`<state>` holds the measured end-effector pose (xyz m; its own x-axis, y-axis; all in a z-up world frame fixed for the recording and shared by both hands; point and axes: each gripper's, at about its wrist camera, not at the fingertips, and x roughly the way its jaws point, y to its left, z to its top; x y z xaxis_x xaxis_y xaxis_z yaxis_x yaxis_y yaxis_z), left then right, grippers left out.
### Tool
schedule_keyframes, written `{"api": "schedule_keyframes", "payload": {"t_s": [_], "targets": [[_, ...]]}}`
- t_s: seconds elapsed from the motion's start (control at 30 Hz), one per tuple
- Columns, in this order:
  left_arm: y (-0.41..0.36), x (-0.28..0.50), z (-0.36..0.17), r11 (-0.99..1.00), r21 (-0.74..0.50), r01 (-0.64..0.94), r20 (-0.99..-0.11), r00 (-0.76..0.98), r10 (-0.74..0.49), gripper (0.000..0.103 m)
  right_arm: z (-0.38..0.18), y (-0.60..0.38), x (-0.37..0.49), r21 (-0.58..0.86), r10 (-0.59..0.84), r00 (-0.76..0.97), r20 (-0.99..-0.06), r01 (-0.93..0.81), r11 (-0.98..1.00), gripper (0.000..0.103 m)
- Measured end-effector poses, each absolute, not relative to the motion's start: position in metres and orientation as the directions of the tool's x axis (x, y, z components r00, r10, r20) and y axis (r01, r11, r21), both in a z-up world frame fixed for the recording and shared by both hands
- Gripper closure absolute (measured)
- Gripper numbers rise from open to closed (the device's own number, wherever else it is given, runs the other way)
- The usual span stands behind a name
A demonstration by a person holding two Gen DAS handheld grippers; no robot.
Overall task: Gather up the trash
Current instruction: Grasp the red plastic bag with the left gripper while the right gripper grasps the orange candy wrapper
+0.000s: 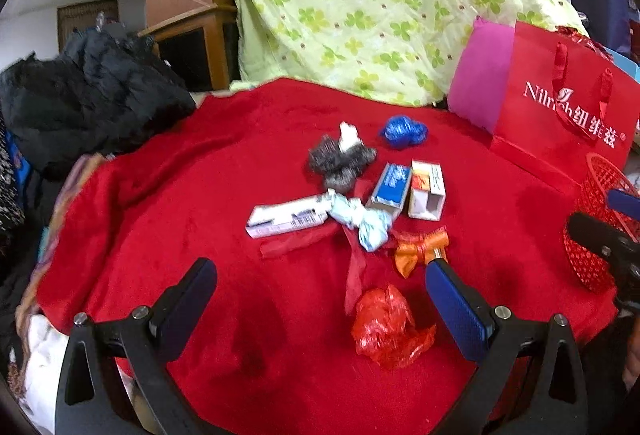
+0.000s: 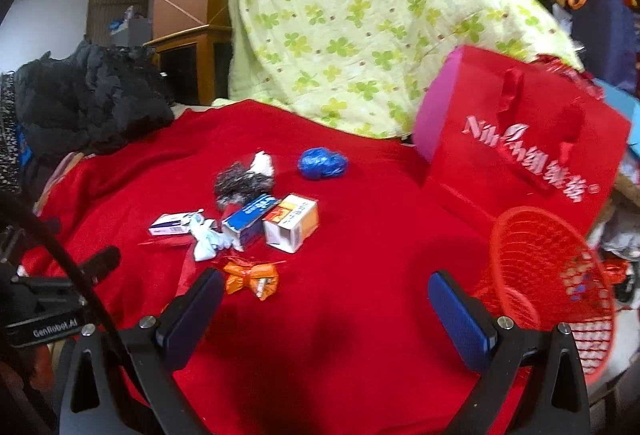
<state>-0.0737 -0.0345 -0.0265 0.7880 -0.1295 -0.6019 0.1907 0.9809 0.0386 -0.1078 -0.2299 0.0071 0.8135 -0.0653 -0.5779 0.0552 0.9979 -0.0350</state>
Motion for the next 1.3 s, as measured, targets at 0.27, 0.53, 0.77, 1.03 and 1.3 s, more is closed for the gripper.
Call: {"api": "schedule_keyframes", "payload": {"t_s": [0.27,0.53,0.77,1.03,1.3], "targets": [[-0.028,-0.064,-0.060,0.966,-0.053,0.254,-0.683,0.696,-0.221,0.000,-0.041,-0.234,-0.043,0.109,0.178,0.725,-0.665,-0.142,0.984,0.014],[-0.034,-0.057,-0.086,0.930,-0.138,0.339,-0.730,0.600,-0.328,0.000,-0.081,-0.223,0.011,0.257,0.331,0.576,-0.747,-0.210,0.943,0.023],[-0.046,-0.048,-0.106,0.906,-0.187,0.380,-0.756,0.533,-0.379,0.003,-0.109,-0.218,0.047,0.317,0.370,0.510,-0.776,-0.191,0.929,0.024],[-0.052,-0.037,-0.125,0.879,-0.257,0.401,-0.784,0.445,-0.432,0.038,-0.131,-0.200,0.060,0.293,0.364,0.451,-0.815,-0.221,0.930,0.051],[-0.053,-0.036,-0.126,0.880,-0.266,0.394,-0.777,0.452,-0.438,0.054,-0.125,-0.211,0.045,0.252,0.333,0.487,-0.808,-0.224,0.941,0.058]]}}
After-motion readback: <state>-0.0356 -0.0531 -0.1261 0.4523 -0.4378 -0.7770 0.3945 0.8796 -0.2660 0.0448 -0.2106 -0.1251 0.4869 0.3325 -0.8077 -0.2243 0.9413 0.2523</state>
